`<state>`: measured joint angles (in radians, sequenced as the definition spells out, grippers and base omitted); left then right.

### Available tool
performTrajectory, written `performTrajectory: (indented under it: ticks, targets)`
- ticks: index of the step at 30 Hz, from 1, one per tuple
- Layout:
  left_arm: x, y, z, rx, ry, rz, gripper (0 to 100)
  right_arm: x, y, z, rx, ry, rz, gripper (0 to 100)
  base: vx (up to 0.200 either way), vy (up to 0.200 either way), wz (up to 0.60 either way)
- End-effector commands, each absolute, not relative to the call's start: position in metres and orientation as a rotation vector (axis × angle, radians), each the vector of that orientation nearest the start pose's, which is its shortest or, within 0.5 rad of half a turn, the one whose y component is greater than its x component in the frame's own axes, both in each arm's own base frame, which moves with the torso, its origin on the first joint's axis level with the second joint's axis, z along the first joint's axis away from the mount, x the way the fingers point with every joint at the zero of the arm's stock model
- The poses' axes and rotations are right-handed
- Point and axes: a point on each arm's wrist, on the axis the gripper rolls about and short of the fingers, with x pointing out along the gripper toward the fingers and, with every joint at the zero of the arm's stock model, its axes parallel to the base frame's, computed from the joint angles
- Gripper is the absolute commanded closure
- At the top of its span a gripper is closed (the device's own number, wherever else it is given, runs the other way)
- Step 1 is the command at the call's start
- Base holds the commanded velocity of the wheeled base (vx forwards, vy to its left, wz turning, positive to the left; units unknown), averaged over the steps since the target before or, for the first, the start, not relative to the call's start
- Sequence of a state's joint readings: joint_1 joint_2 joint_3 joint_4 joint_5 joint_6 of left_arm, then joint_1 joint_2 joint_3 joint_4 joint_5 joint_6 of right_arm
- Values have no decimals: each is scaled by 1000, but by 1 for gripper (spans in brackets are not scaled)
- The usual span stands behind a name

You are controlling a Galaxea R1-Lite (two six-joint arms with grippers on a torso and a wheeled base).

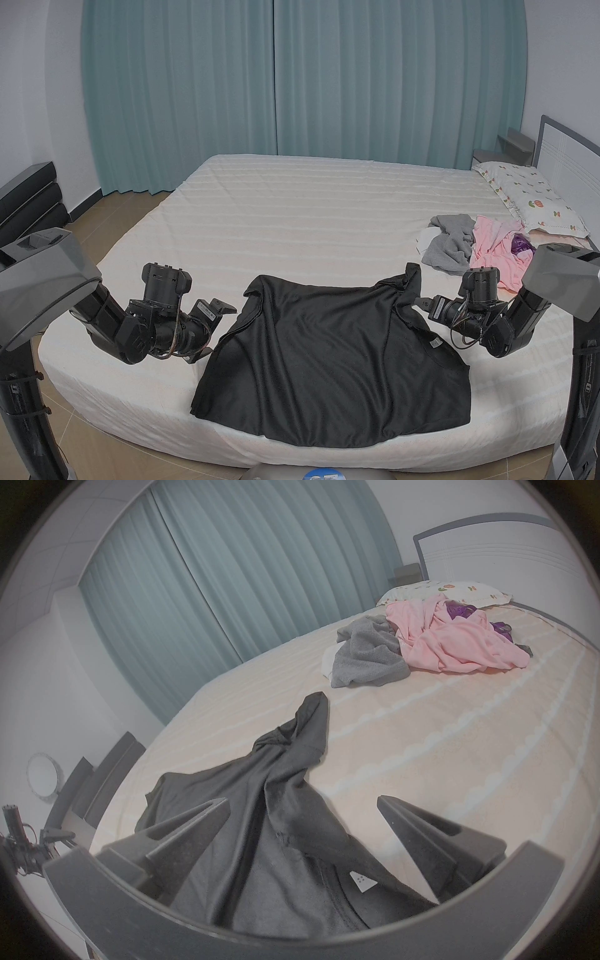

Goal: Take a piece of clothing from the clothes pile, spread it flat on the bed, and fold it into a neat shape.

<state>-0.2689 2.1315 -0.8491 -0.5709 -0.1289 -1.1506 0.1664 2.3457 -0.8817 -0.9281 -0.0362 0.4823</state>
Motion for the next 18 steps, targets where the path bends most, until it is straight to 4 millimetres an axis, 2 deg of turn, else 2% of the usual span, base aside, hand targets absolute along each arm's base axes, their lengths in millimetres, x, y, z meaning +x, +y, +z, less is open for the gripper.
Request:
performTrajectory:
  ticks: [1, 18]
  targets:
    - [341, -99, 38, -1035, 856, 75, 0, 386, 69, -15, 388, 598, 0, 0, 0, 0, 0]
    - [337, -98, 25, -1026, 887, 100, 0, 416, 75, -40, 311, 679, -5, 0, 0, 0, 0]
